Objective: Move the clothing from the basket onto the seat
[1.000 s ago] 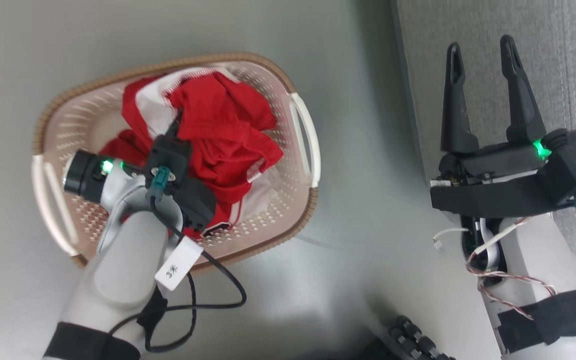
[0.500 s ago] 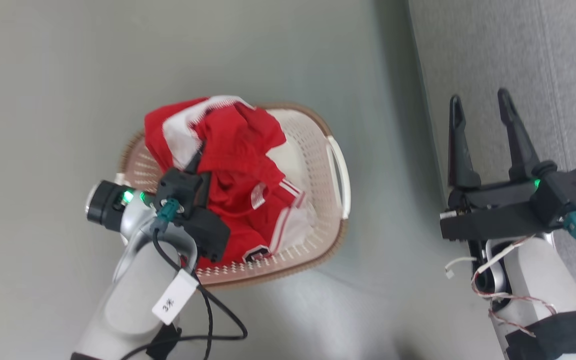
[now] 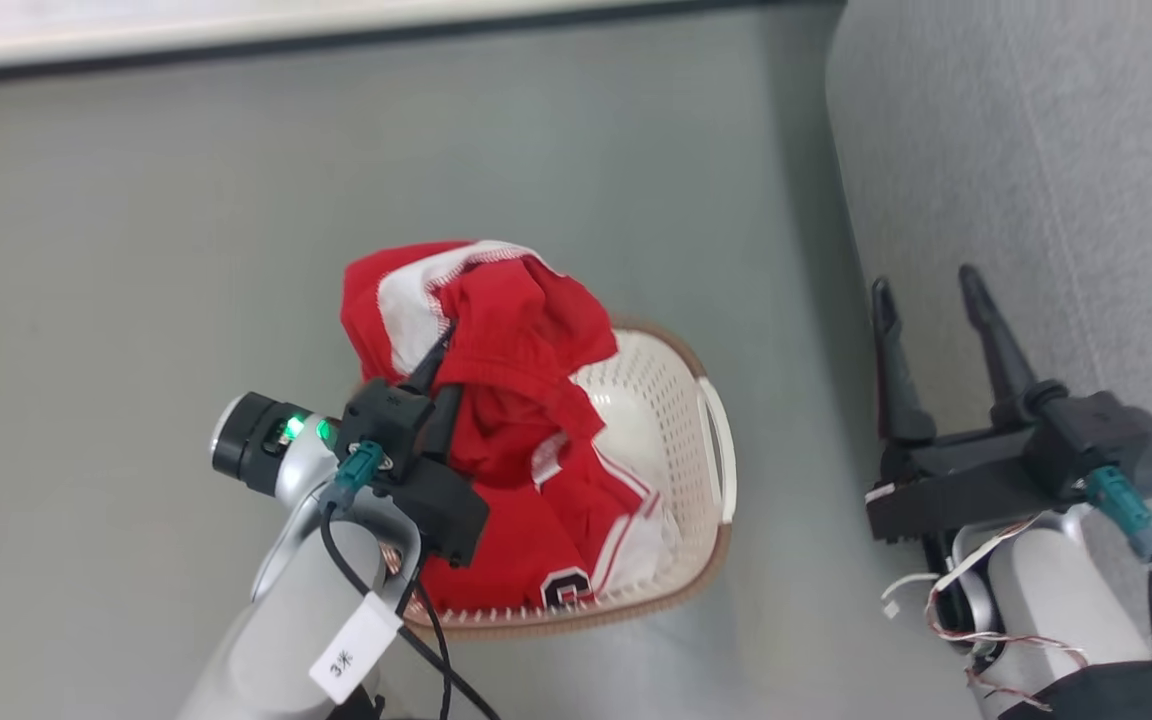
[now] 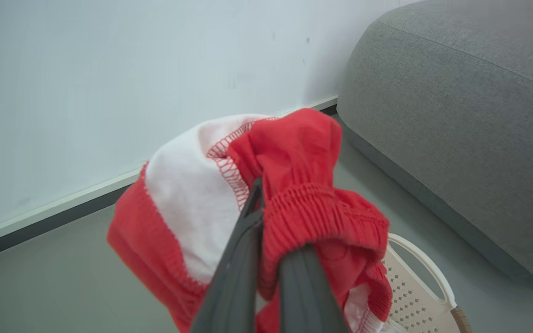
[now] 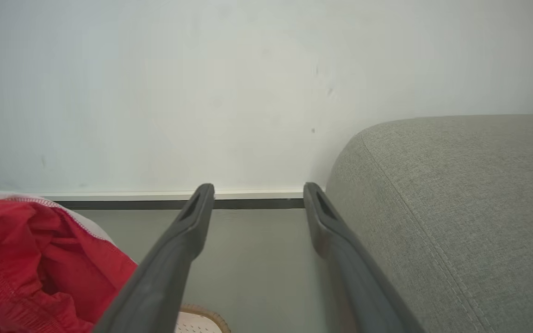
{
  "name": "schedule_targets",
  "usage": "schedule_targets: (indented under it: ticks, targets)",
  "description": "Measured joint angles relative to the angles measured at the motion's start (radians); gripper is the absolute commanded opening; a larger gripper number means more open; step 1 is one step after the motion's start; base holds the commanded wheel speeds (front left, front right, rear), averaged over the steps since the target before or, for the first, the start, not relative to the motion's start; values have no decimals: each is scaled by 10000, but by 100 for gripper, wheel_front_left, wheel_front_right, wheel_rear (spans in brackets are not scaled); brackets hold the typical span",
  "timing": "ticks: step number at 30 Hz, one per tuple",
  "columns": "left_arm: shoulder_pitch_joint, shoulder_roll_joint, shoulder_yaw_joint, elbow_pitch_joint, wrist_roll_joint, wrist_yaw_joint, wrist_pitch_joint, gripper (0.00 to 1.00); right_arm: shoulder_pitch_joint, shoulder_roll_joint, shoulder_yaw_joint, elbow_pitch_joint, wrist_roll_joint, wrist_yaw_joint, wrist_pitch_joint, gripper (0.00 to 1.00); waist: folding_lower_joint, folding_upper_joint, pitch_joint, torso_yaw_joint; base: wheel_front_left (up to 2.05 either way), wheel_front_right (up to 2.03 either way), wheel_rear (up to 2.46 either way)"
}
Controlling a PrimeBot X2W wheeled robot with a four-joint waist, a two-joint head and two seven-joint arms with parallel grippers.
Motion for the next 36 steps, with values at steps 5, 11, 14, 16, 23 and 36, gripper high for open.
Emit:
schedule_targets:
  ticks: [5, 11, 14, 16, 23, 36]
  targets:
    - [82, -6, -125, -157, -2, -104, 0, 0, 62, 79, 161, 291, 0, 98, 0, 100, 1, 0, -771, 149, 0, 0, 0]
    - [273, -12, -247, -230, -82, -199, 0, 0, 505, 165, 418, 608, 0, 219, 0, 100, 1, 0, -1687, 283, 0, 0, 0]
    - [365, -13, -247, -240, -138, -272, 0, 0, 723, 201, 550, 757, 0, 305, 0, 100, 0, 0, -2148, 344, 0, 0, 0]
    - [465, -15, -247, -245, -178, -274, 0, 0, 871, 219, 663, 863, -2, 326, 0, 100, 0, 0, -2447, 382, 0, 0, 0]
    - [919, 6, -219, -213, -387, -364, 17, 0, 1304, 259, 1164, 1229, -52, 667, 2, 100, 1, 0, -3508, 481, 0, 0, 0]
    - [1487, 31, -389, -945, -541, -374, 642, 0, 1855, 345, 2539, 1237, -368, 1122, 2, 100, 1, 0, -4962, 549, 0, 0, 0]
